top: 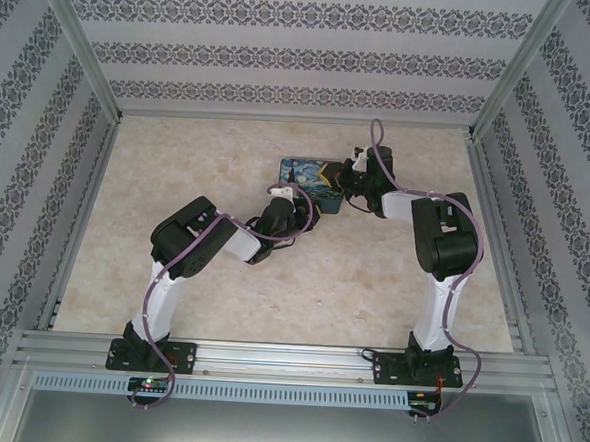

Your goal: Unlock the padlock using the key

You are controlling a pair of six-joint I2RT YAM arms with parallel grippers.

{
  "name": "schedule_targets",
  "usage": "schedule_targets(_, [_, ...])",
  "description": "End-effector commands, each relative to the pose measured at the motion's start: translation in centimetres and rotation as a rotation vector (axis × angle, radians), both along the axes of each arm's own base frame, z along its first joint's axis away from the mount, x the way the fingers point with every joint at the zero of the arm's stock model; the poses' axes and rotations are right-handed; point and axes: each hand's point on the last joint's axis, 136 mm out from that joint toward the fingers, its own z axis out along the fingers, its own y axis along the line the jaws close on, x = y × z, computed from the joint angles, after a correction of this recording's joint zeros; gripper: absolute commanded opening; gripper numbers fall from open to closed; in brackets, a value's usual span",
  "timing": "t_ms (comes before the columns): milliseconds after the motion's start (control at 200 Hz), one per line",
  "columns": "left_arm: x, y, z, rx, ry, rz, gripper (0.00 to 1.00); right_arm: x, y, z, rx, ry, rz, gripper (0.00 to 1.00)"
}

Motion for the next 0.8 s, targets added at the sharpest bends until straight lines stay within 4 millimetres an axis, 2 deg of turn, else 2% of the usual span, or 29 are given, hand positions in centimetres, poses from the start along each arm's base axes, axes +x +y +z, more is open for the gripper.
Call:
schedule_targets(0, [-0.2,0.5,-1.6,0.024,0.069,0.014,0.02,-2.2,1.3,-3.6,-0.031,0.120,0.050,0.00])
schedule_targets(115, [-0.5,0.7,-1.2,0.010,0.075,0.014,0.00,-2.1,1.4,-1.7,-0.019,0.091,0.050,0.00])
schedule_targets(255, [-1.2,1.7,-0.9,-0.022,0.092,0.032,0.00,-2.3,1.4,1.5,0.000,0.038,0.054,0.00])
schedule_targets(450, [-2.9,3.4,-0.3,-0.036,0.120,0.039,0.00,-4.8,1.2,5.2,0.018,-0.020,0.069,0.00])
schedule_targets(615, [-4.8,4.6,0.4,-0.035,0.164,0.014,0.00,-9.0,1.6,5.8,0.012,-0.031,0.118,0.00])
schedule_targets(794, [-6.7,5.2,1.3,-0.062,0.235,-0.051,0.00,-13.9,1.7,3.5,-0.013,0.001,0.166,0.00])
